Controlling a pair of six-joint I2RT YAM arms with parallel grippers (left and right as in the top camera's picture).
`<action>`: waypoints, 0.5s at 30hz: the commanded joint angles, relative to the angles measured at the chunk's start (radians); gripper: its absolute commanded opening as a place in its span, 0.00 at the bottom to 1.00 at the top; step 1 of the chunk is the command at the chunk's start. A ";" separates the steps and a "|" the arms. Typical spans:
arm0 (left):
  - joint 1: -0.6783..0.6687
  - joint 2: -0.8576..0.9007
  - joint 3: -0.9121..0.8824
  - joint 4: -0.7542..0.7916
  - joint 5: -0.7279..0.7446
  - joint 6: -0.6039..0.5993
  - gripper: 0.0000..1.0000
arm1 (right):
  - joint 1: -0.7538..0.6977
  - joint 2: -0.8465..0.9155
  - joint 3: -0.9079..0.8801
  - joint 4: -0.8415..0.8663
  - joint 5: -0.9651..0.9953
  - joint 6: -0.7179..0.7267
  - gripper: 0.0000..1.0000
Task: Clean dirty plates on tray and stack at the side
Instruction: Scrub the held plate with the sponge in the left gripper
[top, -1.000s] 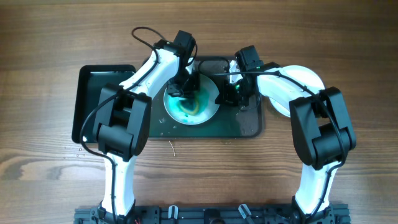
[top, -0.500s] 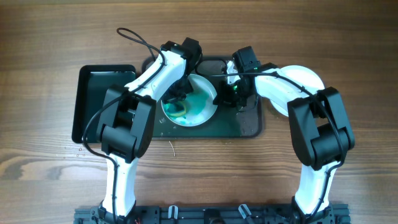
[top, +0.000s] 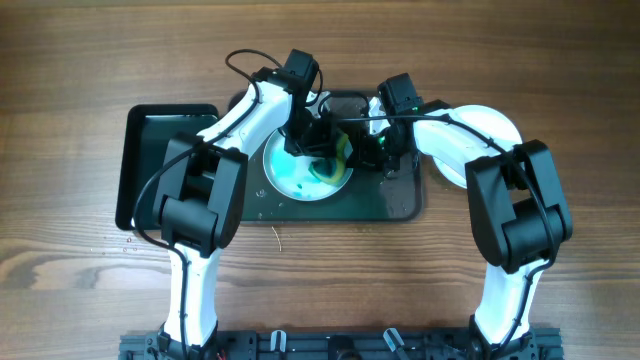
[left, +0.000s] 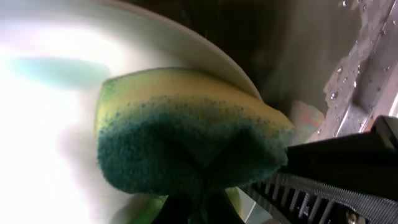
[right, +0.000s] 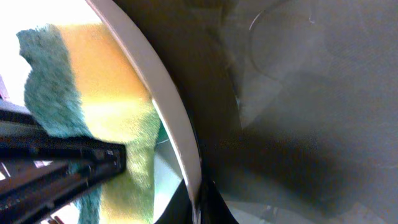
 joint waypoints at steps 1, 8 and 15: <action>0.030 0.018 -0.004 -0.012 -0.255 -0.156 0.04 | 0.012 0.023 -0.033 -0.005 0.040 -0.021 0.05; 0.041 0.017 -0.004 -0.230 -0.750 -0.424 0.04 | 0.012 0.023 -0.033 -0.005 0.044 -0.019 0.04; 0.010 0.017 -0.004 -0.219 -0.155 0.066 0.04 | 0.012 0.023 -0.033 -0.005 0.044 -0.019 0.04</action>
